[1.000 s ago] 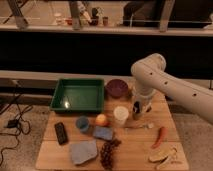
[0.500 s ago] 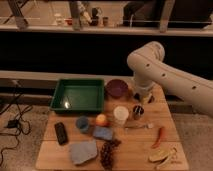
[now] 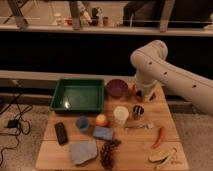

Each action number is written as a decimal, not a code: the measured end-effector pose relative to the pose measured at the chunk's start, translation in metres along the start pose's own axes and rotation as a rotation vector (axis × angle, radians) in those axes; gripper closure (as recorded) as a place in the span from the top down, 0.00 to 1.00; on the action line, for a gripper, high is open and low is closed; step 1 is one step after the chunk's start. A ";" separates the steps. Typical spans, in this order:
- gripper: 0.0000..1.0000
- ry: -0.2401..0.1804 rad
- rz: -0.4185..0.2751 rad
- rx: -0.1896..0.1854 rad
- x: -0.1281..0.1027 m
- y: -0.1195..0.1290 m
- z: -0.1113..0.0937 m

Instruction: Wipe red bowl with brush

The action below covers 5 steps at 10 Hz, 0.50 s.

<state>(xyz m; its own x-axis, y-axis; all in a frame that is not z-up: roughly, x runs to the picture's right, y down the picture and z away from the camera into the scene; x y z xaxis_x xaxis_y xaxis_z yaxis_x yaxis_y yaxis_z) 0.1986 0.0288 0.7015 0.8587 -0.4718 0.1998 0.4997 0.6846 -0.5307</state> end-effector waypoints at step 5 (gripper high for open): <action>0.00 0.002 0.046 0.011 0.029 -0.010 0.020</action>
<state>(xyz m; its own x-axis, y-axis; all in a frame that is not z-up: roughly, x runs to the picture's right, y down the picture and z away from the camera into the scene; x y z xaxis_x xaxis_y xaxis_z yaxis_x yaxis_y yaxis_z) 0.2209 0.0190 0.7295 0.8806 -0.4409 0.1735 0.4609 0.7118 -0.5300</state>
